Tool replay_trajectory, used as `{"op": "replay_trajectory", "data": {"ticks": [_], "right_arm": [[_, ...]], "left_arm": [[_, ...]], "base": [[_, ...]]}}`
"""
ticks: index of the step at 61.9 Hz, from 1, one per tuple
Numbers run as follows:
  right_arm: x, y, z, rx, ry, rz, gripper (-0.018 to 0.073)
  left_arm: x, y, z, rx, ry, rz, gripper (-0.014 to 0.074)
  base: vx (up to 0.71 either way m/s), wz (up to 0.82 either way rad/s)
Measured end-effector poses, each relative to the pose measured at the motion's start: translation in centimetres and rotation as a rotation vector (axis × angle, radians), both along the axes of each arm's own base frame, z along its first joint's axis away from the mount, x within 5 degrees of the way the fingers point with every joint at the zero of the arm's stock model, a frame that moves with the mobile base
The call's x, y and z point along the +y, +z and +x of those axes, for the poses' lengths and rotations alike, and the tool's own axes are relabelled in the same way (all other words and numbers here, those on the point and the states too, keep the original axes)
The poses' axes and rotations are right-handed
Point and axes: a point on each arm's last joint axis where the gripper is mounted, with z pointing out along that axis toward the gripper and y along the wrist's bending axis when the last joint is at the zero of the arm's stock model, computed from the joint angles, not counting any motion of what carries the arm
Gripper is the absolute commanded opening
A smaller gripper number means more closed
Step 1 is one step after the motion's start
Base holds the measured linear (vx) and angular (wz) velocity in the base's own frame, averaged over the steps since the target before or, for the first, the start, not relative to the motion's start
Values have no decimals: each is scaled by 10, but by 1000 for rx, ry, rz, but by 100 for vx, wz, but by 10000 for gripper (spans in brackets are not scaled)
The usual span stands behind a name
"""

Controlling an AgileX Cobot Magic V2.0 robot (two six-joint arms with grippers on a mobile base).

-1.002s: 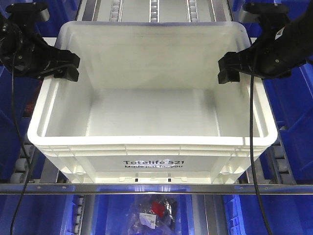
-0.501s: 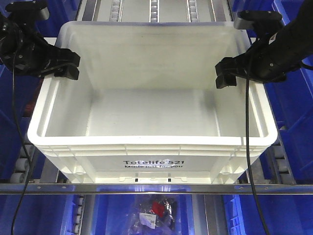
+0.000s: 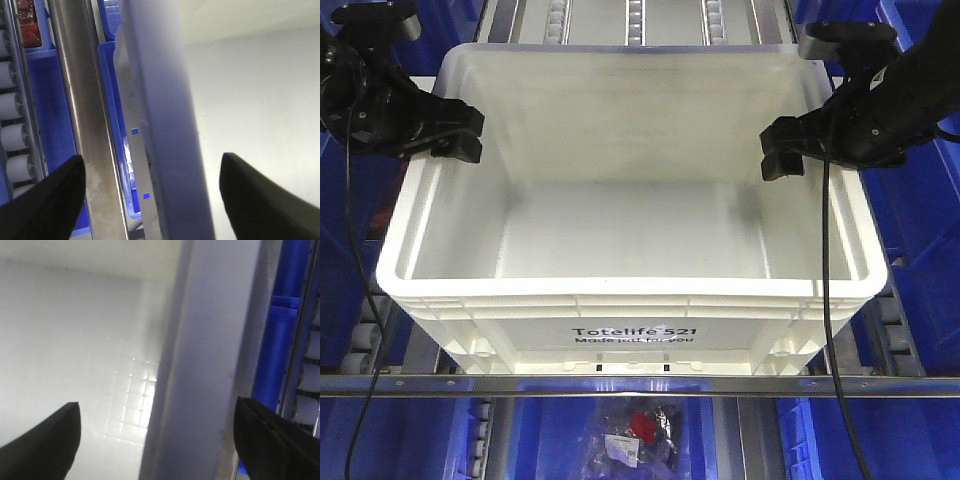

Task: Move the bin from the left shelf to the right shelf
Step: 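Close both grippers on the rims and pull the tote toward the robot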

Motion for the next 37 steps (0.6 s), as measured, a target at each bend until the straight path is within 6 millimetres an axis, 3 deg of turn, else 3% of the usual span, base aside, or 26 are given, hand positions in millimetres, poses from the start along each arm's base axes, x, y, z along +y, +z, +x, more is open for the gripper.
{"op": "replay_trajectory", "data": {"ticks": [10, 18, 24, 35, 37], "right_arm": [[0, 0, 0, 1, 0, 0, 585], [0, -1, 0, 5, 0, -1, 498], [0, -1, 0, 7, 1, -1, 357], [-2, -1, 1, 4, 5, -9, -4], [-1, -1, 1, 5, 6, -5, -14]], "left_arm": [[0, 0, 0, 0, 0, 0, 531], [0, 0, 0, 0, 0, 0, 466], [0, 0, 0, -3, -10, 5, 321], [-3, 1, -1, -1, -15, -11, -13], [-3, 1, 0, -6, -9, -9, -10]], "base": [[0, 0], [0, 0], [0, 0], [0, 0], [0, 0]]}}
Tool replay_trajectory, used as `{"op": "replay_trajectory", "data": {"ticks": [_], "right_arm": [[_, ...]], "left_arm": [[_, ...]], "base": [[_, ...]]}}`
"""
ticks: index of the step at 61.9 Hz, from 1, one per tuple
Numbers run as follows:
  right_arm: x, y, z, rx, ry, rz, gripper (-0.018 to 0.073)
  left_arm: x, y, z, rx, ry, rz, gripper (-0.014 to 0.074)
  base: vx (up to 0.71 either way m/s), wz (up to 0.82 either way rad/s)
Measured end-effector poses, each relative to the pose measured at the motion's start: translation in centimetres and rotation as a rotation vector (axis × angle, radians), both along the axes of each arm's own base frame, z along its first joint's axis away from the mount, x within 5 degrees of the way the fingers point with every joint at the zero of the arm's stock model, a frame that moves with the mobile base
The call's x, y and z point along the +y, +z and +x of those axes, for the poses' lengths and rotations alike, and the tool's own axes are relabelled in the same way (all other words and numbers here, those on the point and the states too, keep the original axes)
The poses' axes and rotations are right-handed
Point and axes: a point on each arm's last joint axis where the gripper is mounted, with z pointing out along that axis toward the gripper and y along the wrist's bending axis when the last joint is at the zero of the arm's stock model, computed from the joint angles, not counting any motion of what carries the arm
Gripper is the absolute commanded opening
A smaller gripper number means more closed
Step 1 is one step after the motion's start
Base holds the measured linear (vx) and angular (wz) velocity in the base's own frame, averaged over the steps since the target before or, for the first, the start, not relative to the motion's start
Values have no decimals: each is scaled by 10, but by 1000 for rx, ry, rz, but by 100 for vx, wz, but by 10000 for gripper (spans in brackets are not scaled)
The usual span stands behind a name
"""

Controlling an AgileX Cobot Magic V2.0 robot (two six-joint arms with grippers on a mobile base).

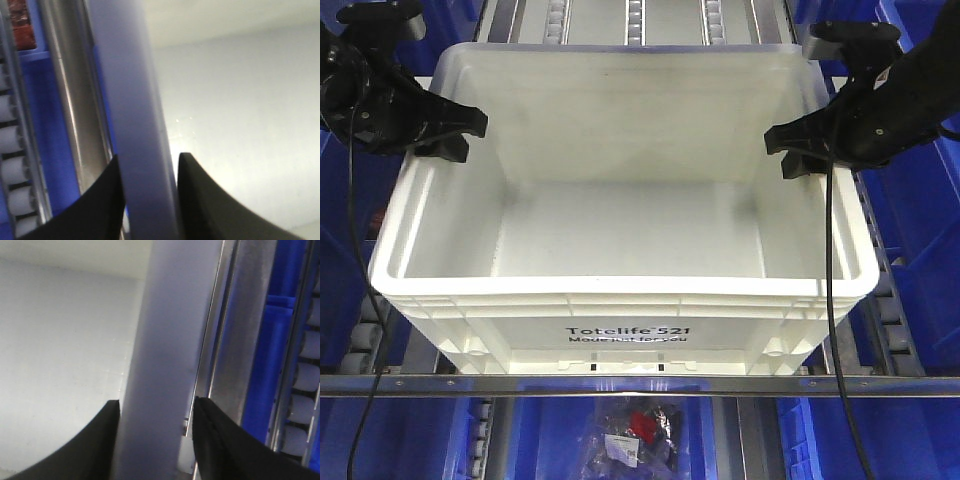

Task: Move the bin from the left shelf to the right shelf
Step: 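Close both grippers on the rims and pull the tote toward the robot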

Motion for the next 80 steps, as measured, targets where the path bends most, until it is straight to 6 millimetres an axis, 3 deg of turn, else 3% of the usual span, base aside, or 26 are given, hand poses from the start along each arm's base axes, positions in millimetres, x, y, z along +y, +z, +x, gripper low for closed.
{"op": "replay_trajectory", "data": {"ticks": [28, 58, 80], "right_arm": [[0, 9, -6, -25, 1, 12, -4], [-5, 55, -39, -134, 7, 52, -4], [-4, 59, -44, -140, 11, 59, -4]], "left_arm": [[0, 2, 0, -18, -6, 1, -9], [5, 43, -30, -130, -8, -33, -8], [7, 50, -38, -136, -5, -37, -8]], "base": [[0, 0], [0, 0], [0, 0]]}}
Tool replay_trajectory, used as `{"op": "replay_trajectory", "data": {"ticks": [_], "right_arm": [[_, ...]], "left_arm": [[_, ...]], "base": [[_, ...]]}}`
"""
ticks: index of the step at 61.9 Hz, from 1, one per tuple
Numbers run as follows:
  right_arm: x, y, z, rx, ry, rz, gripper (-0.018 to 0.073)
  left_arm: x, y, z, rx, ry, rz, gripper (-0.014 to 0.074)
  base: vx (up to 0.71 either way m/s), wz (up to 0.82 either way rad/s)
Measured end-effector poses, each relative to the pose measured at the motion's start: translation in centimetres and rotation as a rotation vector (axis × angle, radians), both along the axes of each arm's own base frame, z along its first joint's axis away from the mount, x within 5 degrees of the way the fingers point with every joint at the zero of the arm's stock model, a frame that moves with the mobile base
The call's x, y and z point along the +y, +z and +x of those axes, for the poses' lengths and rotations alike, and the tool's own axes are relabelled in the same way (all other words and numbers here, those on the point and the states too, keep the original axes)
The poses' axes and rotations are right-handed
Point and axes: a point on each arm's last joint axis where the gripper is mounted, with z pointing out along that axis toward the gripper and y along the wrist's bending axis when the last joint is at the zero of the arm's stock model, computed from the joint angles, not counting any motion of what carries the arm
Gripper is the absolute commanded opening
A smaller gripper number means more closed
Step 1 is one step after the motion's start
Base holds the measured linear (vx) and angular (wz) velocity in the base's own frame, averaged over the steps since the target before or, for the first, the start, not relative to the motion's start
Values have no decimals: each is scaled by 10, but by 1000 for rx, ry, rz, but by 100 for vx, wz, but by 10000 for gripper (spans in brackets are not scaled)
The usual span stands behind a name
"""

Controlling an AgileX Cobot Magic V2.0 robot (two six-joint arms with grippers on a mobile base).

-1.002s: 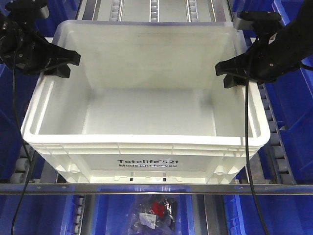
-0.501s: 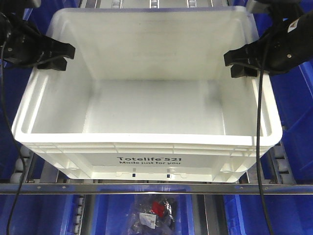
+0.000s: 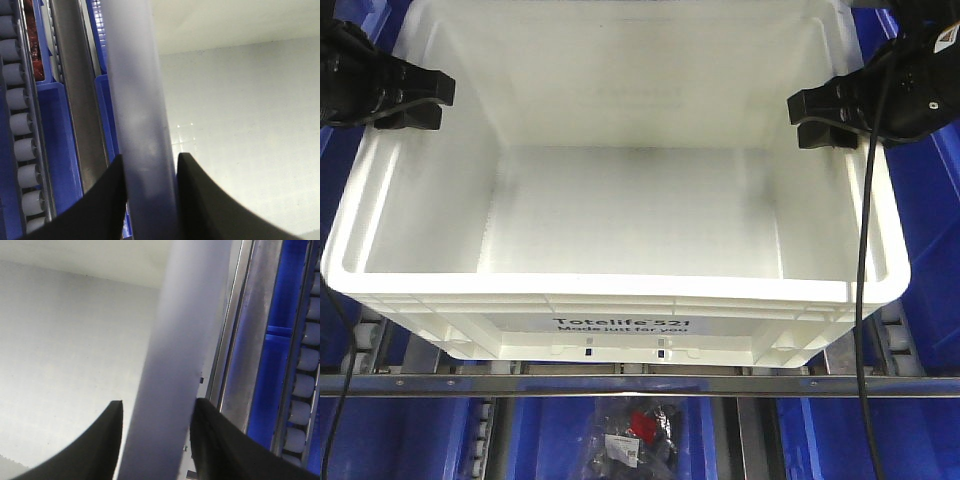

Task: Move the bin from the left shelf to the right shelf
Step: 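Close both grippers on the rims and pull the tote toward the robot, then lift the tote off the shelf with both grippers while the base turns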

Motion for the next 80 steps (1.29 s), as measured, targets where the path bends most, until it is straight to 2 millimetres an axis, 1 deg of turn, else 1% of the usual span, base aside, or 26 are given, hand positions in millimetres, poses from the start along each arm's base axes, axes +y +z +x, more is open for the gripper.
{"op": "replay_trajectory", "data": {"ticks": [80], "right_arm": [[0, 0, 0, 6, 1, 0, -4]], "left_arm": [[0, -1, -1, 10, 0, 2, -8]], "base": [[0, 0]]}}
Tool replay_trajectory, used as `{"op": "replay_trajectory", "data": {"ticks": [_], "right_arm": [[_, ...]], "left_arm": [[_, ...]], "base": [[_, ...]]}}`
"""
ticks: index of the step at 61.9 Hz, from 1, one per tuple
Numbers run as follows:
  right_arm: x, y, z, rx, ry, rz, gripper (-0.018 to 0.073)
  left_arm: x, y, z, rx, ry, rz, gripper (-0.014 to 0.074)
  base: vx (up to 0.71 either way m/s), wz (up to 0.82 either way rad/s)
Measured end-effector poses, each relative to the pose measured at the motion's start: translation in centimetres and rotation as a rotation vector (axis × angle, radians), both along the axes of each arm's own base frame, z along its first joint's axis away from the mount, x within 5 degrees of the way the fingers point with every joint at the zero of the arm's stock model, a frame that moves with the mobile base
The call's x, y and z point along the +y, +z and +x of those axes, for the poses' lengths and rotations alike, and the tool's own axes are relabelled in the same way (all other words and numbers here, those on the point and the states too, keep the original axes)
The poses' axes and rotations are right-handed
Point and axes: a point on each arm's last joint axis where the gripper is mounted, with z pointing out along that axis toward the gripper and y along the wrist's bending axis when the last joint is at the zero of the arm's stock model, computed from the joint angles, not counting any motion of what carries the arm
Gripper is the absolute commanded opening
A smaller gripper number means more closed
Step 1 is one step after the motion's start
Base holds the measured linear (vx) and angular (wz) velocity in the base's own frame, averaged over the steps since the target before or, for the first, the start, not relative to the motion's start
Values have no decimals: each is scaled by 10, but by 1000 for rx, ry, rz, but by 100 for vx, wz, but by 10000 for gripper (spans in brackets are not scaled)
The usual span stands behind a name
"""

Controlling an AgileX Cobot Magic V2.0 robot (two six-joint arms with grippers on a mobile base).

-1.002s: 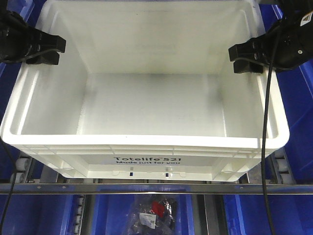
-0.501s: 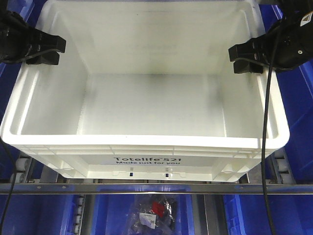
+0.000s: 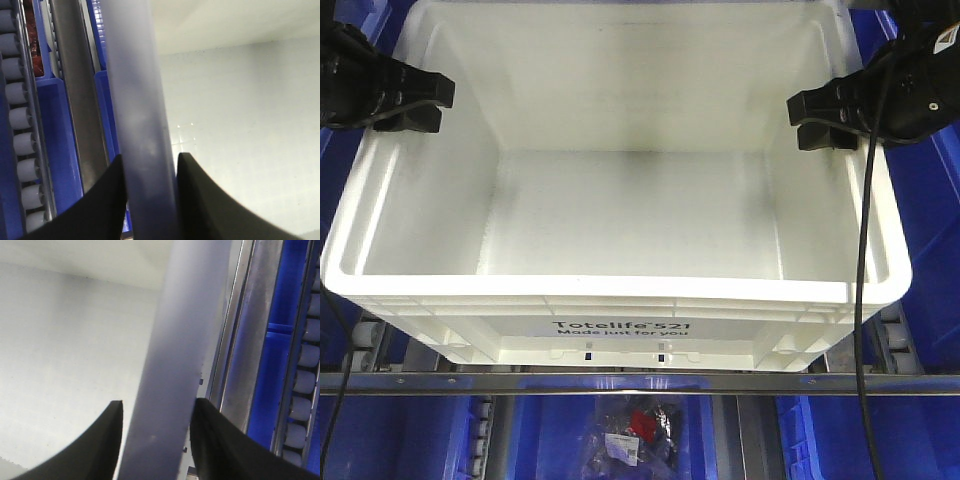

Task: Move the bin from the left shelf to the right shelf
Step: 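Lift the tote off the shelf with both grippers while the base turns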

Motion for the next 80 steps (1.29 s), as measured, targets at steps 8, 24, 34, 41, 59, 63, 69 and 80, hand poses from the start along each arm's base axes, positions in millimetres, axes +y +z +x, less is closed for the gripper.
{"op": "replay_trajectory", "data": {"ticks": [8, 24, 34, 41, 59, 63, 69, 80], "right_arm": [[0, 0, 0, 0, 0, 0, -4], [0, 0, 0, 0, 0, 0, -4], [0, 0, 0, 0, 0, 0, -4], [0, 0, 0, 0, 0, 0, -4], [0, 0, 0, 0, 1, 0, -4], [0, 0, 0, 0, 1, 0, -4], [0, 0, 0, 0, 1, 0, -4], [0, 0, 0, 1, 1, 0, -4]], "left_arm": [[0, 0, 0, 0, 0, 0, -8], [0, 0, 0, 0, 0, 0, -8], [0, 0, 0, 0, 0, 0, -8], [0, 0, 0, 2, 0, 1, -8], [0, 0, 0, 3, -1, 2, -8], [0, 0, 0, 3, -1, 2, -8], [0, 0, 0, 3, -1, 2, -8], [0, 0, 0, 4, -1, 2, -8]], "base": [[-3, -1], [-8, -3], [-13, -4], [-14, -4], [-13, -11], [-13, -18], [-13, -18], [-13, -18]]}}
